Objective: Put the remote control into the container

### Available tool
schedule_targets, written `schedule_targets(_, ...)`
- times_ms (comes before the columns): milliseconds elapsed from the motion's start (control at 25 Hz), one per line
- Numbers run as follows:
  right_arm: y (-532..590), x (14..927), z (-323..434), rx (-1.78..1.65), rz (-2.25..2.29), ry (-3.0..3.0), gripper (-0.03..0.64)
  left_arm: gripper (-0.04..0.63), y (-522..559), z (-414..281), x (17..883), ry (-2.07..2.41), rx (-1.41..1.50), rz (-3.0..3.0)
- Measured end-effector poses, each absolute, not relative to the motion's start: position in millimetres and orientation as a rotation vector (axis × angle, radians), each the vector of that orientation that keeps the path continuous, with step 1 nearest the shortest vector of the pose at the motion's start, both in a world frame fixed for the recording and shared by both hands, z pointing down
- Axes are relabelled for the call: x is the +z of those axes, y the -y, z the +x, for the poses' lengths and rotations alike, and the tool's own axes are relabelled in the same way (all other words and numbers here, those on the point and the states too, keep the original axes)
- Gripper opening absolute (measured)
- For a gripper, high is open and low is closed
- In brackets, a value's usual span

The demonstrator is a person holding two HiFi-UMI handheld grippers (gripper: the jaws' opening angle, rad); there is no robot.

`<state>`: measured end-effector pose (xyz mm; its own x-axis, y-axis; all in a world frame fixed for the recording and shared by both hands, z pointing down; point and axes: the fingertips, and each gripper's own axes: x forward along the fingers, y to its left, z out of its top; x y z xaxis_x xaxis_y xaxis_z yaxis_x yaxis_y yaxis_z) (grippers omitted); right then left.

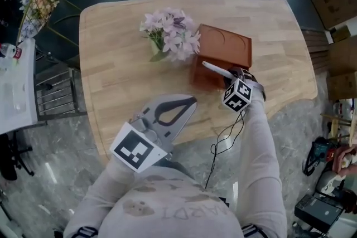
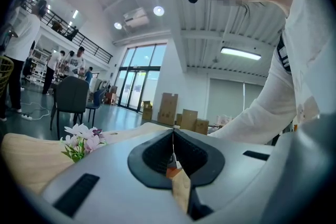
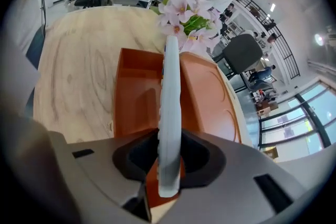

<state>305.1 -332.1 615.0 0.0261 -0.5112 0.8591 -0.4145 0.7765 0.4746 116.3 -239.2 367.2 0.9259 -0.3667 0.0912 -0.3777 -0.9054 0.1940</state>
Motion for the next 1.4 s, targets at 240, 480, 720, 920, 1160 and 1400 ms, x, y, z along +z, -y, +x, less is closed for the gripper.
schedule_targets(240,341.9,634.2,307.2,-0.092,0.675,1.533,0.11,0.014,246.2,114.5,374.5,0.586,0.089,2.869)
schedule_targets(480,351.3,646.0,312.5,-0.098,0.653,1.47,0.11,0.014,252.0,111.8,376.4,0.616,0.108,2.878)
schedule_targets(720,356.4,646.6,309.2,-0.114,0.65,1.458,0.112,0.014,255.0,108.4,378.5,0.643,0.12,2.871)
schedule_targets(920,355.7,647.8,309.4,-0.095,0.64,1.445,0.114,0.014,253.9,109.4,379.8,0.646,0.128,2.871)
schedule_targets(1160,349.4,646.5,312.5,-0.05,0.607,1.435,0.142,0.014,252.3,108.1,378.3,0.655,0.129,2.869)
schedule_targets(1400,336.6,643.6,314.6,-0.007,0.582,1.447,0.161,0.014,248.4,108.7,376.7,0.658,0.126,2.868)
